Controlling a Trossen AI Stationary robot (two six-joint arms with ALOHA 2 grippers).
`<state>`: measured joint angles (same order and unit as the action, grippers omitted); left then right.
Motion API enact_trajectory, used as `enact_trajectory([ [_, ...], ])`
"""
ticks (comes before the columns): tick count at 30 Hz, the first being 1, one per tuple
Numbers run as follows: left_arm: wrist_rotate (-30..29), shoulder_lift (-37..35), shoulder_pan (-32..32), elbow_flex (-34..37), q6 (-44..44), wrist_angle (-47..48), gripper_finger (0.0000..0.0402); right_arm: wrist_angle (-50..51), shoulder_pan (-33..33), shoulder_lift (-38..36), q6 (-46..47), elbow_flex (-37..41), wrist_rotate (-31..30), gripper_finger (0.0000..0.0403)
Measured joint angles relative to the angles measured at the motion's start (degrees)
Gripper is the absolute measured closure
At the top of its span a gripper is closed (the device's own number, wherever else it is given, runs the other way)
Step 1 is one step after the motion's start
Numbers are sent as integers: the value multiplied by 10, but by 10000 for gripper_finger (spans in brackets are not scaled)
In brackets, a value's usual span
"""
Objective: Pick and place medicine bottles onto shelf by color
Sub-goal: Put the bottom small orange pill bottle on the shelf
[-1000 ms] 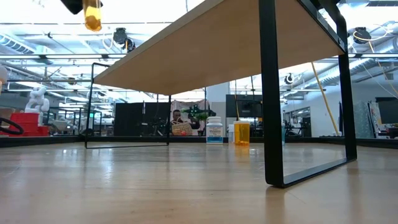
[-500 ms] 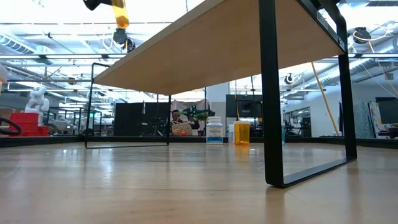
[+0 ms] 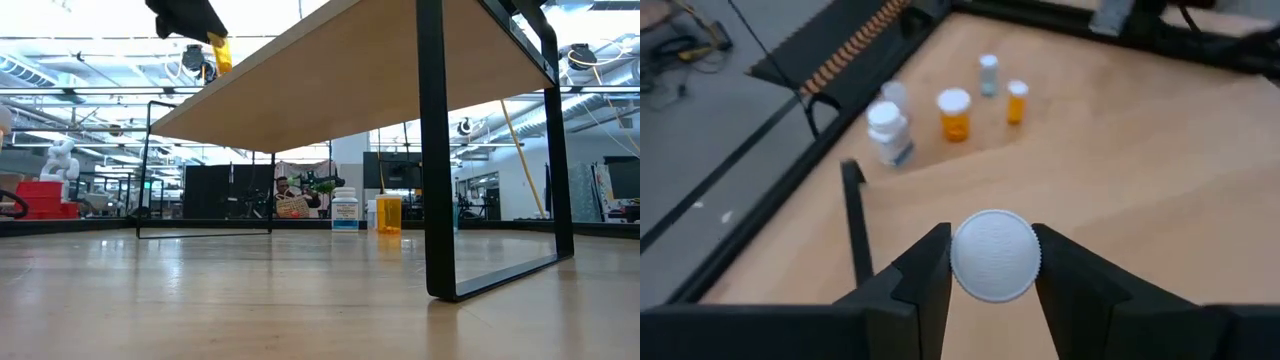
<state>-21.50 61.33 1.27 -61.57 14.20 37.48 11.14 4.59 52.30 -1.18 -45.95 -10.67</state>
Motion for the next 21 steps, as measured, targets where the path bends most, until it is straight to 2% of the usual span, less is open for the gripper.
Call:
enact_trajectory([
  [5,1,37,-40,1,-39,-43,268,-2,0,0,-1,0,0,403],
  [17,59,100,-93,-1,-81,-116,268,-2,0,0,-1,0,0,403],
  [21,72,117,-106,-43,-81,-95,268,-2,0,0,-2,0,0,403],
])
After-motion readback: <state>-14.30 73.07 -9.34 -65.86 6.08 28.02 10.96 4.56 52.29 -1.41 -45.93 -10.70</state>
